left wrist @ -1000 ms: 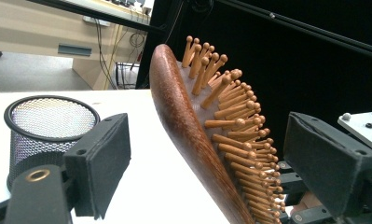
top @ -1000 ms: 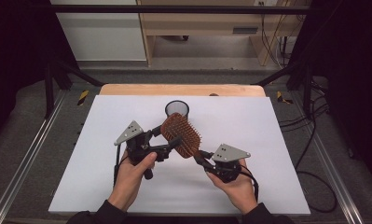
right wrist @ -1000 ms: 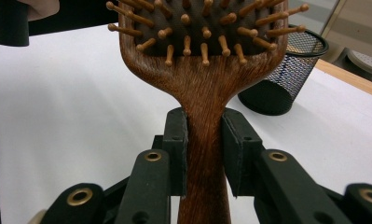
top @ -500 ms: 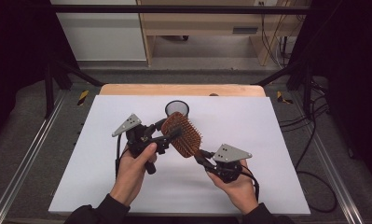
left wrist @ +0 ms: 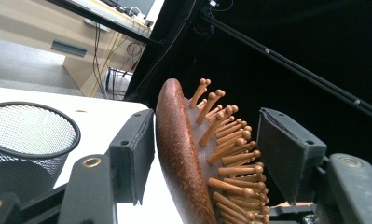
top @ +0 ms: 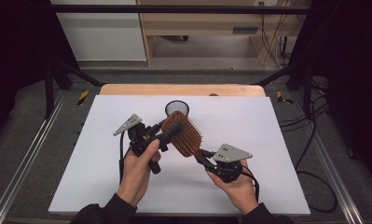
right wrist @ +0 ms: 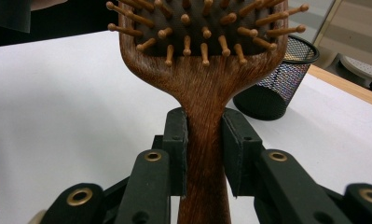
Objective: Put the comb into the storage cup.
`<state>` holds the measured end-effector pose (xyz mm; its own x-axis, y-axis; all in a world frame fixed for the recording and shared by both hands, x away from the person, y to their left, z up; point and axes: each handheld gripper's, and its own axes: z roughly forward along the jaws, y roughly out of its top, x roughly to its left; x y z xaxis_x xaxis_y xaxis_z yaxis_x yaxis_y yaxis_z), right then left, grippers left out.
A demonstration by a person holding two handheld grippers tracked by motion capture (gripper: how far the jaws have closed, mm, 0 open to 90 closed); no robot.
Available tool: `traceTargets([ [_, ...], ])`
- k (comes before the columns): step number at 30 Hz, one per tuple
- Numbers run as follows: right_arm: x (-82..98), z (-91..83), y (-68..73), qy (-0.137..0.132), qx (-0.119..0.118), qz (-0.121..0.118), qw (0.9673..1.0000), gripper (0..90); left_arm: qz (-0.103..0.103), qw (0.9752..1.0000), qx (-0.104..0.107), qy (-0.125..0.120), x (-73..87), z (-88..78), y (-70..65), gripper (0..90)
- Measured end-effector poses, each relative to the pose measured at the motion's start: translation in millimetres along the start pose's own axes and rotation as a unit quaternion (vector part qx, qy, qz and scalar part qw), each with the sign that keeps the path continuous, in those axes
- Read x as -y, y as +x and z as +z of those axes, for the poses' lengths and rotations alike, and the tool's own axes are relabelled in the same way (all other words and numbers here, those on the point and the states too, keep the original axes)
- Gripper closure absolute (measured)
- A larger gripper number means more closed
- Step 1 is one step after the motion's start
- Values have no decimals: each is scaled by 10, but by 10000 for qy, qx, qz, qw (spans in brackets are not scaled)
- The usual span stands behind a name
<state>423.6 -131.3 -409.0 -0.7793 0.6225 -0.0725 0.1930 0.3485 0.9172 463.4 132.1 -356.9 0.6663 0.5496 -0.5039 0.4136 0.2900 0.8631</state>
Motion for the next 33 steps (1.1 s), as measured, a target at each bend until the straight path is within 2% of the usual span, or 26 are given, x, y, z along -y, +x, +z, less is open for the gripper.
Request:
traceTargets([
  [4,-7,6,10,-22,-14,5,10000,726,-37,10000,18,38,16,28,-9,393],
  [15,4,28,15,-17,-62,44,10000,726,-150,9998,-120,32,28,35,-40,429],
  [23,14,57,35,12,-49,66,10000,726,-220,9997,-63,-33,30,43,-78,481],
  [27,21,64,32,21,-35,90,10000,726,-119,9999,-79,4,25,63,-116,496],
  [33,27,63,25,13,-37,150,9999,726,-72,9999,-137,42,16,93,-148,506],
])
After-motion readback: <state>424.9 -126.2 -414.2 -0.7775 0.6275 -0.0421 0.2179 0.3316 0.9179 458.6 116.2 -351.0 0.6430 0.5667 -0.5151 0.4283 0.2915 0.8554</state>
